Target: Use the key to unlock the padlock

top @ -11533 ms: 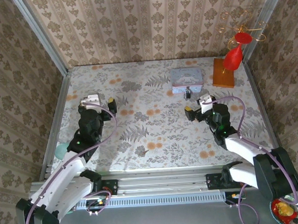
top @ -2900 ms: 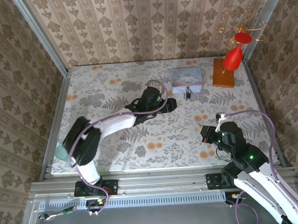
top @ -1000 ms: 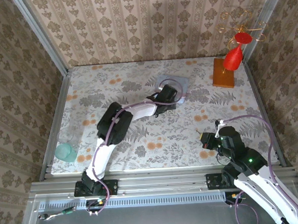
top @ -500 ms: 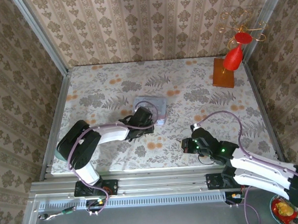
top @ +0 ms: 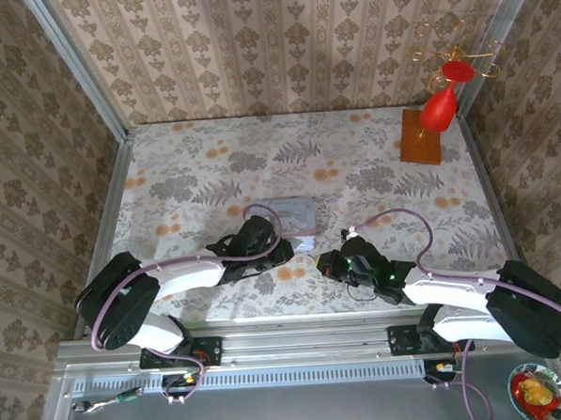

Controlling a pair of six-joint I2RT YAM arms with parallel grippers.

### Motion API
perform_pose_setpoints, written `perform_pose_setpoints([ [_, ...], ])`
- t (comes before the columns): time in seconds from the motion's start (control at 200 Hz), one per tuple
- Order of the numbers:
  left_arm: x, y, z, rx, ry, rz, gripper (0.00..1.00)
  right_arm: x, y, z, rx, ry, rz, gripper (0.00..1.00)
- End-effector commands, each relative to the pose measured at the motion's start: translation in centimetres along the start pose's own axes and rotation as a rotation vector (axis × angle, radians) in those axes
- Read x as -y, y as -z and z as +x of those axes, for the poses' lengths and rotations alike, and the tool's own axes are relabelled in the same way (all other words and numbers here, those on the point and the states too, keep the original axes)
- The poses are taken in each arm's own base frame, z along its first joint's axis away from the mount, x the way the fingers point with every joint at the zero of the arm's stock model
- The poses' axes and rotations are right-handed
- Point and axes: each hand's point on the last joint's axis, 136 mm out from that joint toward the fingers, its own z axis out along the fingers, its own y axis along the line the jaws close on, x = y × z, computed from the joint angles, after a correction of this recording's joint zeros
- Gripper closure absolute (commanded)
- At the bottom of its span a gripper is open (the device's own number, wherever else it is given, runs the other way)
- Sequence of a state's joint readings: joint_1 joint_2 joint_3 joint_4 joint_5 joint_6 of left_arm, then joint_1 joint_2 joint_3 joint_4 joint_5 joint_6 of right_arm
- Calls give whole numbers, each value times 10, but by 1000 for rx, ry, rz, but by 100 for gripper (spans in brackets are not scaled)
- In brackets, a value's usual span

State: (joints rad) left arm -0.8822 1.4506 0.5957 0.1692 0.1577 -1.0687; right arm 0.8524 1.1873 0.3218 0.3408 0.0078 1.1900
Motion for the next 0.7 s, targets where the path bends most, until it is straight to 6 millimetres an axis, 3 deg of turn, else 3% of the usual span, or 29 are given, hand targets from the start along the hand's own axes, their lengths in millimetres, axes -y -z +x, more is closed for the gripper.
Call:
perform_pose_setpoints([
  [0.0,27,6,-6,26,78,128,93,-14,-3,3,-4,-86,-85,100],
  [0.335,36,-3,0,6,225,256,95,-12,-6,12,0,-116,-129,100],
  [0.695,50,-8,4,-14,250,299,96,-10,-1,13,0,-150,-157,100],
])
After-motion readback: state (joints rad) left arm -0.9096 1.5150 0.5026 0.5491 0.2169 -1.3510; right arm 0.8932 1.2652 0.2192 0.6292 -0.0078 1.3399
